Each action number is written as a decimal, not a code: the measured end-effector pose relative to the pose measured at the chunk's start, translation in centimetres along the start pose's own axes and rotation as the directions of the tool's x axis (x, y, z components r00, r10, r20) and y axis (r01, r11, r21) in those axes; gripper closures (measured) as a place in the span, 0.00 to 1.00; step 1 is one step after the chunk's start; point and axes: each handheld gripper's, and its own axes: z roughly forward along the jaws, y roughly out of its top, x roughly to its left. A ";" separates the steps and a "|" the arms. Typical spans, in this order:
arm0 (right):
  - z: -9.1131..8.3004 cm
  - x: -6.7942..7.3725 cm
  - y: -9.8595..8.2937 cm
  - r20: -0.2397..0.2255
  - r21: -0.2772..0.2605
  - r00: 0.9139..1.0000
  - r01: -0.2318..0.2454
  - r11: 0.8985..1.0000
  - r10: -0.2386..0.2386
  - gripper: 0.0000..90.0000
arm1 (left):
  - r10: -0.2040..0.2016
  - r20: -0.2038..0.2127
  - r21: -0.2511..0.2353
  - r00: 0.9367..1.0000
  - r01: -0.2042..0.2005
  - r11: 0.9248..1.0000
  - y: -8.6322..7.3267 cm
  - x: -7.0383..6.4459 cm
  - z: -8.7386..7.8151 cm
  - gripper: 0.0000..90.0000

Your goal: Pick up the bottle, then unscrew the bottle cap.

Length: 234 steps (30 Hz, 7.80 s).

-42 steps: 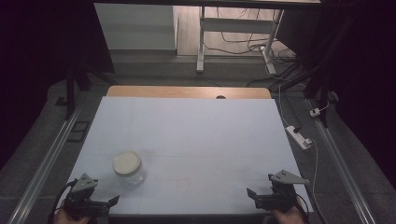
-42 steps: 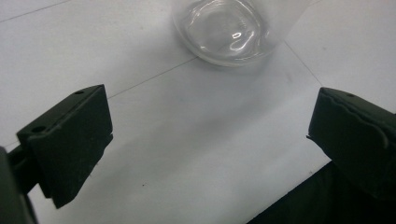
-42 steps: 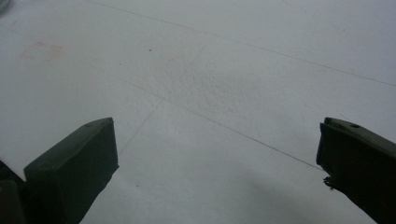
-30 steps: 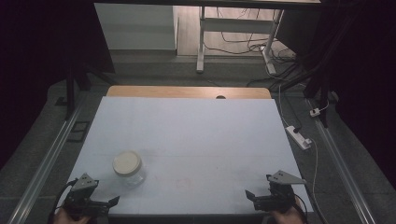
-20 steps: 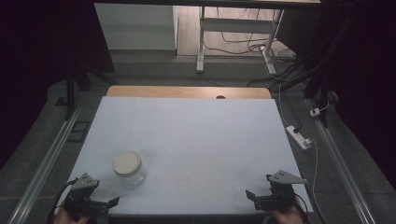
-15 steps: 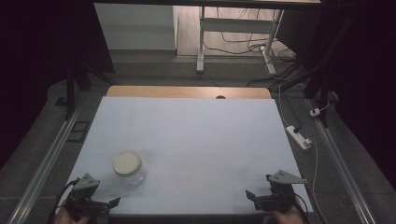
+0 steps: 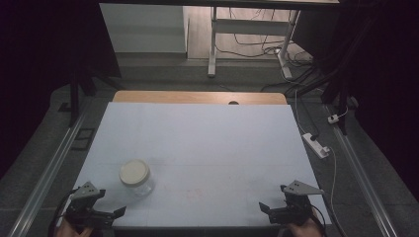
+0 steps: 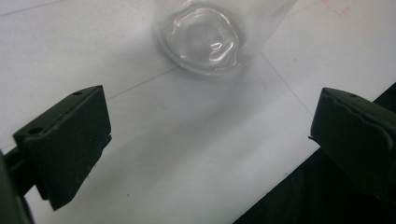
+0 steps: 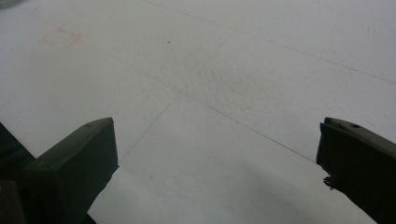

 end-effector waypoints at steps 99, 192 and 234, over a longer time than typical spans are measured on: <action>0.4 0.1 0.1 -0.016 0.039 1.000 0.024 0.999 -0.023 0.00 | 0.241 -0.013 -0.034 0.970 -0.242 0.970 6.7 -0.6 5.2 0.08; 0.4 0.0 0.1 -0.021 0.033 1.000 0.020 0.999 -0.019 0.00 | 0.494 0.184 -0.159 0.850 -0.470 0.868 19.3 -10.6 10.4 0.08; -0.3 3.7 4.3 -0.195 -0.172 0.976 0.061 0.983 -0.095 0.00 | 0.509 0.210 -0.174 0.835 -0.480 0.860 18.9 -11.0 10.3 0.08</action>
